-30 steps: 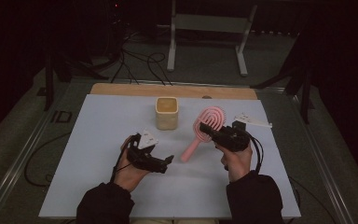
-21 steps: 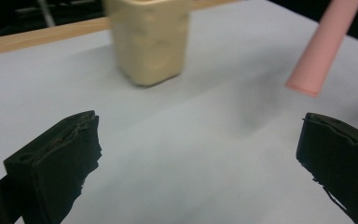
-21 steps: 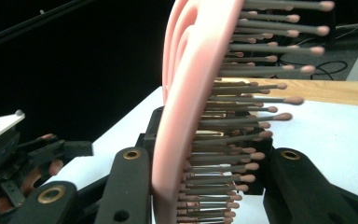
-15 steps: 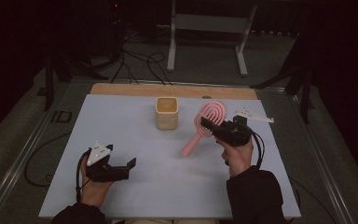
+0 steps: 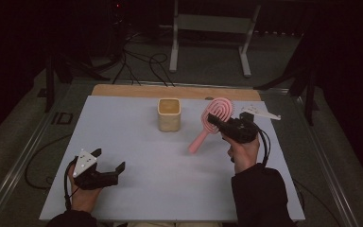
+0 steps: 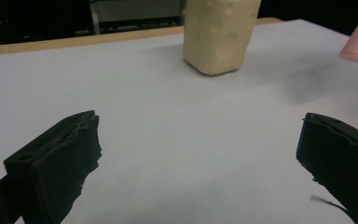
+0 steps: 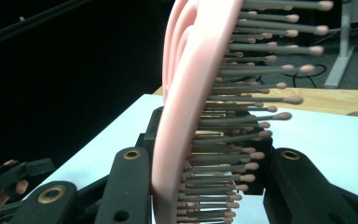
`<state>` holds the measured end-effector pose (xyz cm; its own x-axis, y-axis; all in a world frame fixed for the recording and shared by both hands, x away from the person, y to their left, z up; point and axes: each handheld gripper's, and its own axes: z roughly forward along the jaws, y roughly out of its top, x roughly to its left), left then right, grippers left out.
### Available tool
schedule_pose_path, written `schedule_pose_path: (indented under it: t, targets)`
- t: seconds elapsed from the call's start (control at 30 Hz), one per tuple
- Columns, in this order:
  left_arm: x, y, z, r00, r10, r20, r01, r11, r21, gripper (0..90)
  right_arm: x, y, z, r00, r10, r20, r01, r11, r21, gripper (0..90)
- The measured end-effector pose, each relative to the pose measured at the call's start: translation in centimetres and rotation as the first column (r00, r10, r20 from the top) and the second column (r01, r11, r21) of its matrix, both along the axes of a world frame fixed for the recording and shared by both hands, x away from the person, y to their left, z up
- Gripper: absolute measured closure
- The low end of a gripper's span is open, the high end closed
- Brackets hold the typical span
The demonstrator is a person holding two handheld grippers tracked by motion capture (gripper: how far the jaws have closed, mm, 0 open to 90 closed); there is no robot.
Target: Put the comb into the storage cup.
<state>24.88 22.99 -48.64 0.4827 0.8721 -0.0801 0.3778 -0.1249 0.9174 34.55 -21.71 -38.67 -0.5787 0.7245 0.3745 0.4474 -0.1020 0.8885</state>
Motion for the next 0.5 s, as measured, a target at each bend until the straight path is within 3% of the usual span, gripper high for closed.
schedule_pose_path:
  t: [0.23,0.5]
  targets:
    - [0.03,0.09,-0.35,1.0000,0.002,0.007,-0.002,0.9997,0.025,0.2,0.60,-0.13,-0.03,0.9996,-0.024,-0.018,0.024,1.000,0.009,63.6]
    - [0.03,-0.50,-0.36,0.9990,-0.042,0.015,0.041,0.9973,0.062,0.2,1.02,0.67,0.38,0.9993,-0.034,-0.018,0.034,0.999,-0.017,63.6]
